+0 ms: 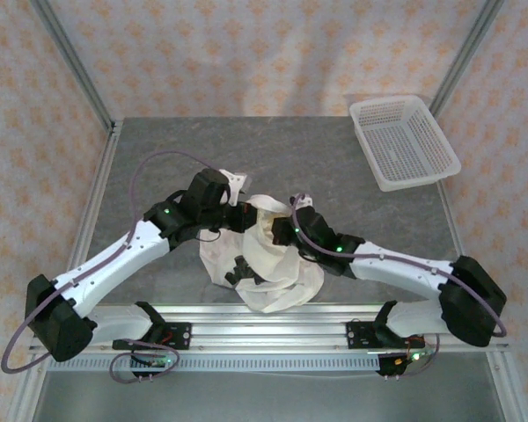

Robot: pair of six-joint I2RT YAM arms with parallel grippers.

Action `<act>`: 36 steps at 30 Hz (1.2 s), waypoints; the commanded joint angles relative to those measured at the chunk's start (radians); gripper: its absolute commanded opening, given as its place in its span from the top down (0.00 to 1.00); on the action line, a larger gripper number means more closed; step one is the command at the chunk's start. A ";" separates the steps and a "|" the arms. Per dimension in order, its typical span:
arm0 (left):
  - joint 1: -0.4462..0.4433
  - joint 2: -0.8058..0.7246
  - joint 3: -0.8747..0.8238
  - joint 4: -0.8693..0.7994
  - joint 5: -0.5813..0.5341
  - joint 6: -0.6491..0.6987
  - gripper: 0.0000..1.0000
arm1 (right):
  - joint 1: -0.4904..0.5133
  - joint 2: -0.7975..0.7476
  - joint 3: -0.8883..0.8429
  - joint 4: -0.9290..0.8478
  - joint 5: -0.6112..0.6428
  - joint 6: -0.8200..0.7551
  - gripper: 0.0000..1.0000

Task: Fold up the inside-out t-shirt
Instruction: Turn the T-shirt inside out at the center of the table.

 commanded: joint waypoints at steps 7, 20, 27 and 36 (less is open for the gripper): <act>0.095 0.116 -0.119 0.004 -0.304 0.030 0.86 | -0.088 -0.299 0.080 0.082 -0.590 -0.057 1.00; 0.104 -0.271 -0.173 -0.035 -0.246 0.191 0.37 | -0.221 -0.264 0.064 0.064 -0.606 -0.033 1.00; -0.024 -0.237 -0.194 0.017 -0.263 0.192 0.59 | -0.229 -0.236 0.121 0.008 -0.656 -0.055 1.00; -0.136 0.006 -0.143 0.163 -0.218 0.195 0.62 | -0.228 -0.238 0.130 0.005 -0.665 -0.034 1.00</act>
